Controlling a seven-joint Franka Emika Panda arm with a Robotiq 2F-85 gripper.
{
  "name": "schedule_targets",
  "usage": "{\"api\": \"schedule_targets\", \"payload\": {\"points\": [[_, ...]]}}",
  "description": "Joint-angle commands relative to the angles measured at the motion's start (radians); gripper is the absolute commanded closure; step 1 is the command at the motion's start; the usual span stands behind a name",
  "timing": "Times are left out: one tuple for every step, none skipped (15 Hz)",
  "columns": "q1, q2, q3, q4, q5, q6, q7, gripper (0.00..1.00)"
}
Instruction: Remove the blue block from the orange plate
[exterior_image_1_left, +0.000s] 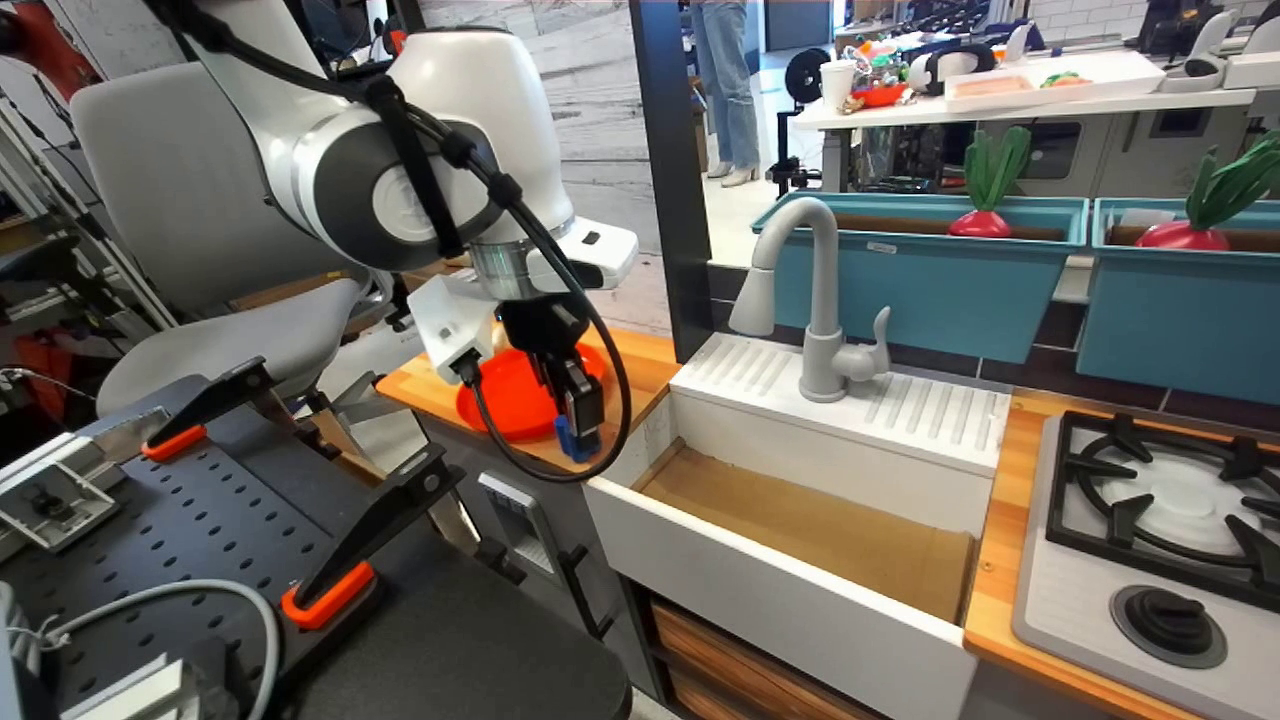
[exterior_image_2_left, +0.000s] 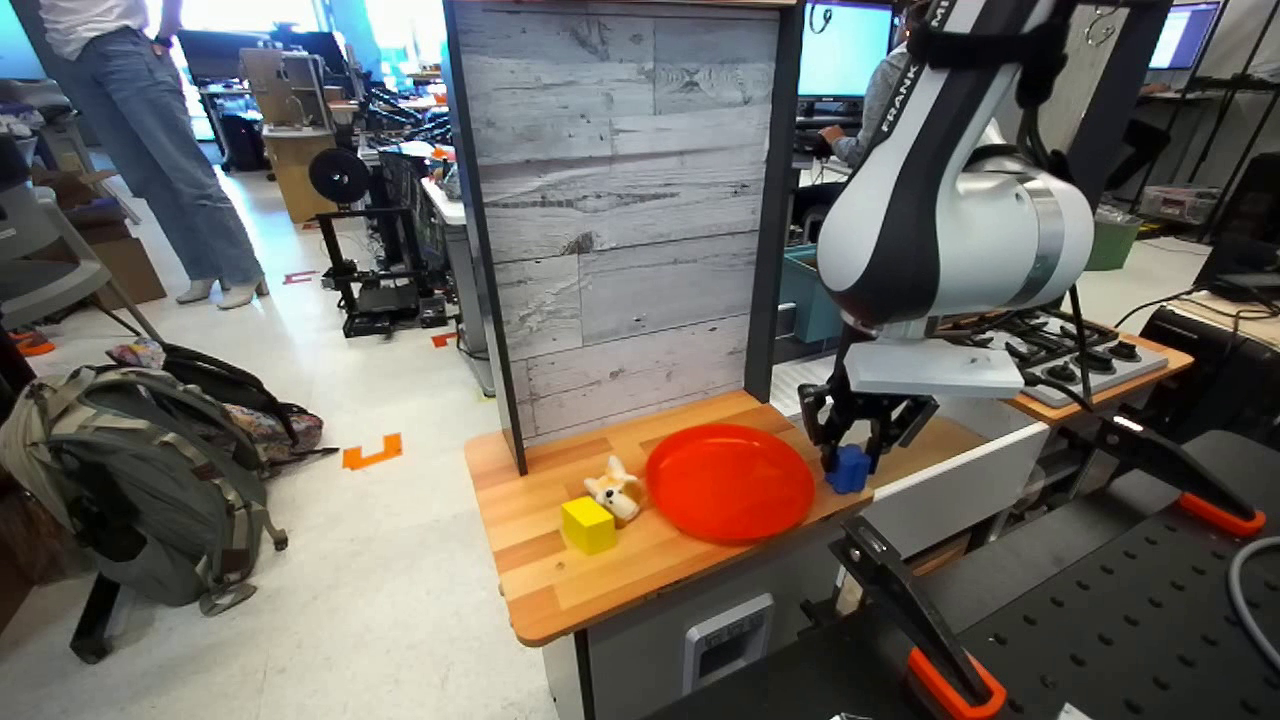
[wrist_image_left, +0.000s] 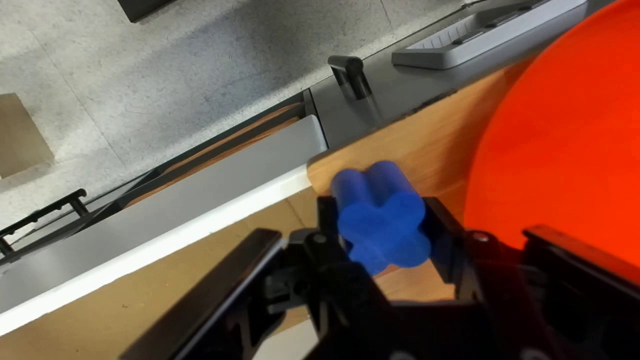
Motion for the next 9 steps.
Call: {"api": "schedule_targets", "payload": {"points": [[0.012, 0.024, -0.003, 0.048, 0.036, -0.036, -0.010, 0.80], [0.012, 0.027, -0.003, 0.054, 0.037, -0.041, -0.010, 0.80], [0.012, 0.027, -0.004, 0.058, 0.037, -0.050, -0.009, 0.67], [0.007, 0.027, 0.000, 0.059, 0.037, -0.050, -0.013, 0.30], [0.005, 0.025, 0.001, 0.060, 0.038, -0.056, -0.014, 0.29], [0.004, 0.024, 0.002, 0.062, 0.038, -0.059, -0.015, 0.23], [0.002, 0.020, 0.003, 0.059, 0.039, -0.059, -0.016, 0.16], [0.001, 0.015, 0.005, 0.055, 0.039, -0.057, -0.018, 0.09], [-0.006, 0.004, 0.013, 0.043, 0.041, -0.046, -0.023, 0.01]]}}
